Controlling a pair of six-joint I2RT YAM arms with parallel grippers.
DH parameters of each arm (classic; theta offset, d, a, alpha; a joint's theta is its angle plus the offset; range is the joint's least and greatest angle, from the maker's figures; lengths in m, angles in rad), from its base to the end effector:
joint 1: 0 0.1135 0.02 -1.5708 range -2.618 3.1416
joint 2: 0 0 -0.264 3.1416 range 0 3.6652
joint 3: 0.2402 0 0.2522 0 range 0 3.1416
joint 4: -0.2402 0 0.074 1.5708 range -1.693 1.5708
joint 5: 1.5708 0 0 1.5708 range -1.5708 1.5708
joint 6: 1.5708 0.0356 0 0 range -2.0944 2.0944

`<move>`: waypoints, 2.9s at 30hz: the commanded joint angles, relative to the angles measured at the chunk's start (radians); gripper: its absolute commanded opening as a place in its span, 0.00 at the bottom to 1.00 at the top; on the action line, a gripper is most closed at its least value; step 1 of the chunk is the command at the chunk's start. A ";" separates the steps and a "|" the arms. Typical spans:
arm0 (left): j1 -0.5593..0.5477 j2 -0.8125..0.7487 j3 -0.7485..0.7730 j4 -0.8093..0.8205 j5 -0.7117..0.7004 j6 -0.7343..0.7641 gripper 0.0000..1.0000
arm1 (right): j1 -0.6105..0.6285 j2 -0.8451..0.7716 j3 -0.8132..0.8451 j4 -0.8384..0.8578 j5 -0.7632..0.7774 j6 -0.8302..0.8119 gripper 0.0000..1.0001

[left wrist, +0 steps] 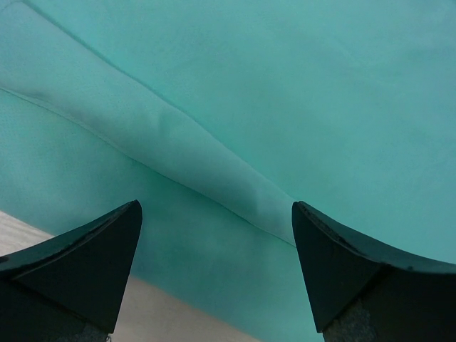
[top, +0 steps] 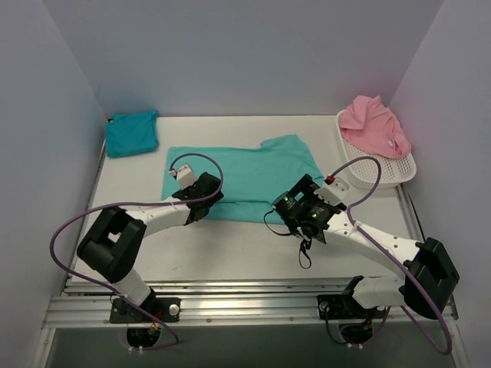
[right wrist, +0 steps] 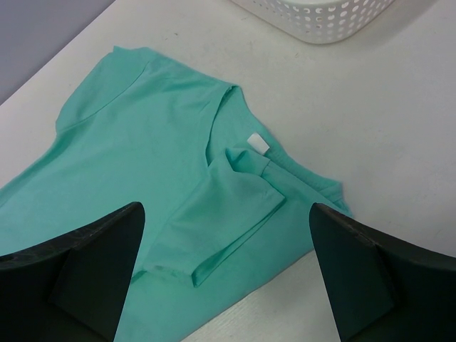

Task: Fold and stack the t-shirts
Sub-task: Fold the tshirt

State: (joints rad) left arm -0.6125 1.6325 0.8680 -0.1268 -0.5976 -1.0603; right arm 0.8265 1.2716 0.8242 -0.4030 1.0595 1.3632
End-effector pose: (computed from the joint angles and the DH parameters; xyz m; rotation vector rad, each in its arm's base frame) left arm 0.2730 -0.1674 0.1703 -0.7414 2.1481 -0.1264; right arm 0.1917 0.1623 0.2452 0.9096 1.7243 0.1265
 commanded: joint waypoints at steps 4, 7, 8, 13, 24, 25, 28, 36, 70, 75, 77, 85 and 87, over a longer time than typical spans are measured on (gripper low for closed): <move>0.016 0.072 0.031 0.099 -0.022 0.010 0.95 | 0.008 -0.034 -0.016 -0.049 0.059 0.024 0.95; 0.020 0.105 0.046 0.110 -0.022 0.008 0.95 | 0.008 -0.040 -0.017 -0.051 0.060 0.024 0.95; 0.023 0.121 0.049 0.110 -0.022 0.008 0.95 | 0.008 -0.040 -0.016 -0.053 0.062 0.022 0.95; 0.028 0.145 0.068 0.110 -0.010 0.010 0.95 | 0.006 -0.048 -0.025 -0.062 0.066 0.028 0.95; 0.031 0.072 0.072 0.101 -0.016 0.020 0.96 | 0.006 -0.034 -0.022 -0.060 0.076 0.028 0.95; 0.031 0.069 0.072 0.101 -0.019 0.022 0.96 | 0.006 -0.028 -0.020 -0.059 0.076 0.027 0.96; 0.031 0.079 0.080 0.104 -0.021 0.025 0.96 | 0.006 -0.020 -0.017 -0.057 0.077 0.025 0.96; 0.039 0.151 0.114 0.110 -0.007 0.026 0.96 | 0.006 -0.028 -0.019 -0.056 0.085 0.020 0.95; 0.092 0.288 0.275 0.176 0.058 0.060 0.96 | 0.005 0.043 -0.002 -0.028 0.097 0.004 0.95; 0.105 0.303 0.293 0.188 0.071 0.063 0.96 | 0.000 0.046 -0.008 -0.022 0.099 0.002 0.96; 0.111 0.303 0.299 0.194 0.079 0.066 0.96 | 0.002 0.052 -0.008 -0.017 0.097 0.001 0.95; 0.125 0.335 0.396 0.196 0.079 0.097 0.96 | 0.000 0.071 -0.010 -0.011 0.097 0.004 0.95; 0.141 0.380 0.433 0.196 0.103 0.099 0.96 | -0.001 0.063 -0.011 -0.016 0.100 0.005 0.96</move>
State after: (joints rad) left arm -0.4931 1.9621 1.2247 0.0284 -0.5175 -0.9840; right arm 0.8265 1.3376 0.8089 -0.3996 1.0966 1.3598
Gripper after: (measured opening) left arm 0.961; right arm 0.956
